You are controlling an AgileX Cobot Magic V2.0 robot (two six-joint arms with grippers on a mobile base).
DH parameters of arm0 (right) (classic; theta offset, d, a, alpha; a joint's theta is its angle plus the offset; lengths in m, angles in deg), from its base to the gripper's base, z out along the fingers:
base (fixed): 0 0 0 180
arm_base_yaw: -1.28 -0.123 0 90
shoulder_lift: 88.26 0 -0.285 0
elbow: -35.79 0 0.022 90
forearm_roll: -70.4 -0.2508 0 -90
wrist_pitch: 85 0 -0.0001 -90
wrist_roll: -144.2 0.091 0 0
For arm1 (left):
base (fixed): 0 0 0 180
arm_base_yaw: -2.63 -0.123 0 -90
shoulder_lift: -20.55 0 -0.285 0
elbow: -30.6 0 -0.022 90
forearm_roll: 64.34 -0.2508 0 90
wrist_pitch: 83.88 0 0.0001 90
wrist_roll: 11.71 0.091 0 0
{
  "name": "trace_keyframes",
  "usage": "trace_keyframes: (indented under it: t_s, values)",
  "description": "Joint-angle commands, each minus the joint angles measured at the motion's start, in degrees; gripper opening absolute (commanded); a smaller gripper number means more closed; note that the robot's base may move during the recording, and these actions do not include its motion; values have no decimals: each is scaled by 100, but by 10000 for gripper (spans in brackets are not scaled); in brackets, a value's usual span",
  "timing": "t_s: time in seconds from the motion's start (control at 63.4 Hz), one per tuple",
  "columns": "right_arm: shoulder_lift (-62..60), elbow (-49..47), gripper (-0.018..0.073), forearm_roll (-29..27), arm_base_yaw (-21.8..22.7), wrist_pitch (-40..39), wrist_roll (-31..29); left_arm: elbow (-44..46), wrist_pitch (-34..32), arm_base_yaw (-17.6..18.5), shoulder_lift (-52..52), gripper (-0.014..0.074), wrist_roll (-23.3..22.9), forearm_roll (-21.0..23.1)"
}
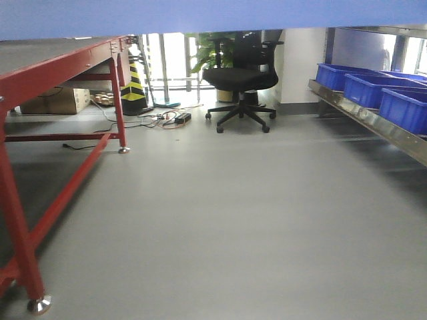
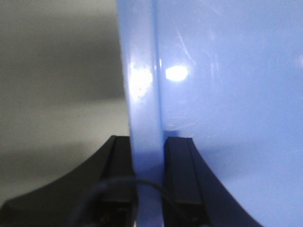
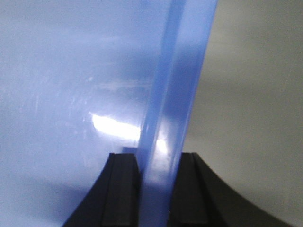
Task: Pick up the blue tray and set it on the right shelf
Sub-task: 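Hold the tray and drive toward the steel shelf with blue bins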
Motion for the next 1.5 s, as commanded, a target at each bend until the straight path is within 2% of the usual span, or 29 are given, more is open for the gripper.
trace_keyframes:
  t_s: [0.0, 1.483]
  values:
    - [-154, -169, 55, 343, 16, -242, -173, 127, 185, 43, 123, -48, 162, -228]
    - [-154, -169, 55, 343, 16, -242, -173, 127, 185, 43, 123, -48, 162, -228]
